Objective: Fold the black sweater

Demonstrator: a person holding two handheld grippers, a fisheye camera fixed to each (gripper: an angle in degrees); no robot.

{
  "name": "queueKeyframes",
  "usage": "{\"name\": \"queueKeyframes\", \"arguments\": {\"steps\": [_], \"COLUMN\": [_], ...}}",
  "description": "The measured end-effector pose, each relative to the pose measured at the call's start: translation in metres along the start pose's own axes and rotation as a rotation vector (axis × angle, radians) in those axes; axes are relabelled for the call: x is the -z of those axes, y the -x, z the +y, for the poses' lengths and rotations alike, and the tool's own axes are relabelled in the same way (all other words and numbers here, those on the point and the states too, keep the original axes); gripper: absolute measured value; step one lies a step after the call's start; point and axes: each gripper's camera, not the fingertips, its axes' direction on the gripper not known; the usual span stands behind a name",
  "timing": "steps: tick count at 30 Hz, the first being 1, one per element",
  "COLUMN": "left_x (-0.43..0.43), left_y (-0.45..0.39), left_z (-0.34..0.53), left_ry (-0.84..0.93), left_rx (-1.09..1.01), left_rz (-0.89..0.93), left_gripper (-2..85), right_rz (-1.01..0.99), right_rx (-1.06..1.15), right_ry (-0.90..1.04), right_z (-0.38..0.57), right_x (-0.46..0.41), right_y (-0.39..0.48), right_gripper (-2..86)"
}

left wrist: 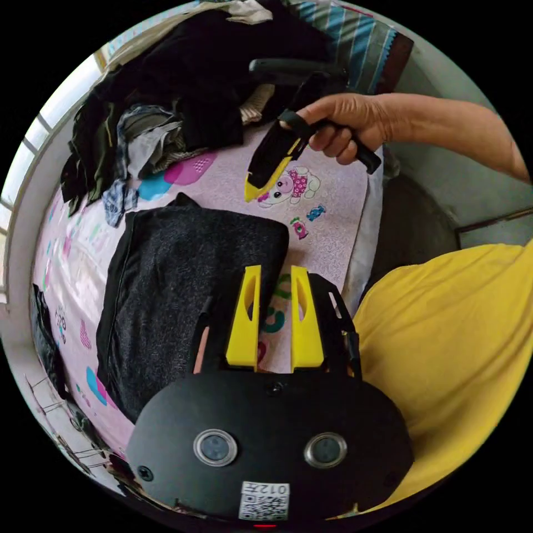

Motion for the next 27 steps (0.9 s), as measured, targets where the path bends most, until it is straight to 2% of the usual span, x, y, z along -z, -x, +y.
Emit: {"name": "queueKeyframes", "arguments": {"steps": [7, 15, 20, 22, 27], "left_x": [-0.044, -0.087, -0.111, -0.114, -0.105], "left_y": [-0.055, -0.114, -0.155, -0.166, -0.184], "left_z": [-0.028, -0.060, -0.080, -0.082, -0.074], "left_ry": [0.039, 0.110, 0.155, 0.168, 0.093], "left_rx": [0.011, -0.045, -0.104, -0.099, -0.047], "left_rz": [-0.082, -0.266, -0.469, -0.547, -0.547], "left_gripper": [8.7, 9.5, 8.8, 8.4, 8.4], "right_rz": [-0.292, -0.429, -0.441, -0.370, -0.418], "right_rx": [-0.253, -0.288, -0.291, -0.270, -0.290], "right_ry": [-0.011, -0.029, -0.002, 0.008, 0.039], "right_z": [0.031, 0.019, 0.011, 0.004, -0.006], "right_x": [0.022, 0.073, 0.100, 0.113, 0.125], "right_y": [-0.053, -0.052, -0.045, -0.043, -0.052], "right_gripper": [8.1, 2.5, 2.0, 2.0, 2.0]}}
